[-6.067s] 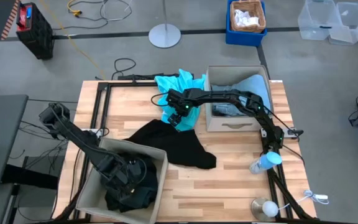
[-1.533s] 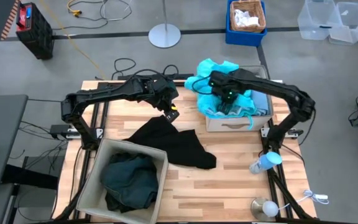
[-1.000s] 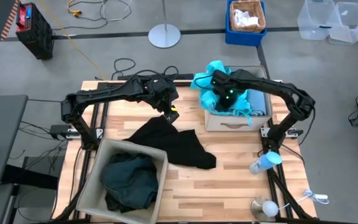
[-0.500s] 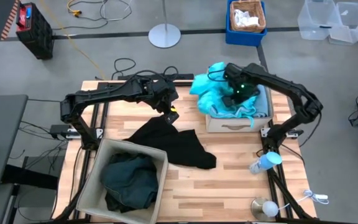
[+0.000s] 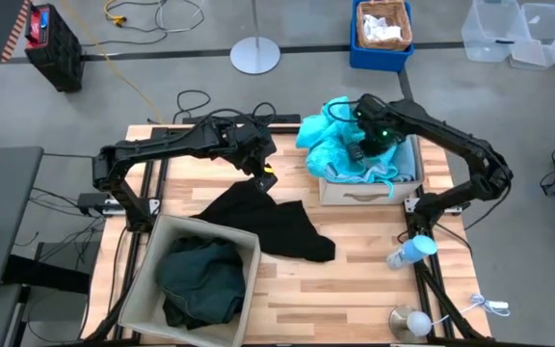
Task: Sort clothes
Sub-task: Put the light shorts into the top laundry bin
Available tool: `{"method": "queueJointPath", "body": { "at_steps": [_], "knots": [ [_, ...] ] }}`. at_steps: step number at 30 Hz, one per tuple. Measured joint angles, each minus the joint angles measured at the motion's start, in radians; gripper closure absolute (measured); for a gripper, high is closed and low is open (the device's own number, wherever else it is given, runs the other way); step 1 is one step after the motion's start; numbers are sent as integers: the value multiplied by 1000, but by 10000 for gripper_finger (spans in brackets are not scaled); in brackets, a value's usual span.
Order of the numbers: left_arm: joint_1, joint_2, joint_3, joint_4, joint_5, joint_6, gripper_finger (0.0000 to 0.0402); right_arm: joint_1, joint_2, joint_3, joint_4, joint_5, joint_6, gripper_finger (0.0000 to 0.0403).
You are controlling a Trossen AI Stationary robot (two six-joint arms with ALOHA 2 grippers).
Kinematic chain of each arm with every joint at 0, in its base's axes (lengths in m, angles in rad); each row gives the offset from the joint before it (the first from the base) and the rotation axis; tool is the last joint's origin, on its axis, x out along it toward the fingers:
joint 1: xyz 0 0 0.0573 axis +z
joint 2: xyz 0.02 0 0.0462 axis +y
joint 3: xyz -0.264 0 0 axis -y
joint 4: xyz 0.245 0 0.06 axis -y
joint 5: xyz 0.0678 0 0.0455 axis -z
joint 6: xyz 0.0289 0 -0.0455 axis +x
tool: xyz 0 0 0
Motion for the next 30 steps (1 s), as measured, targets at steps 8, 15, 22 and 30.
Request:
{"method": "queueJointPath", "body": {
  "at_steps": [8,15,22,30],
  "knots": [
    [0,0,0,-1,0,-9,321,47,-145,2,75,0,-71,189],
    [0,0,0,-1,0,-10,321,122,-242,4,334,-3,-120,129],
    [0,0,0,2,-1,-10,321,168,-165,4,440,-52,-133,127],
    [0,0,0,3,-1,-10,321,151,-12,4,621,-32,-54,127]
  ]
}}
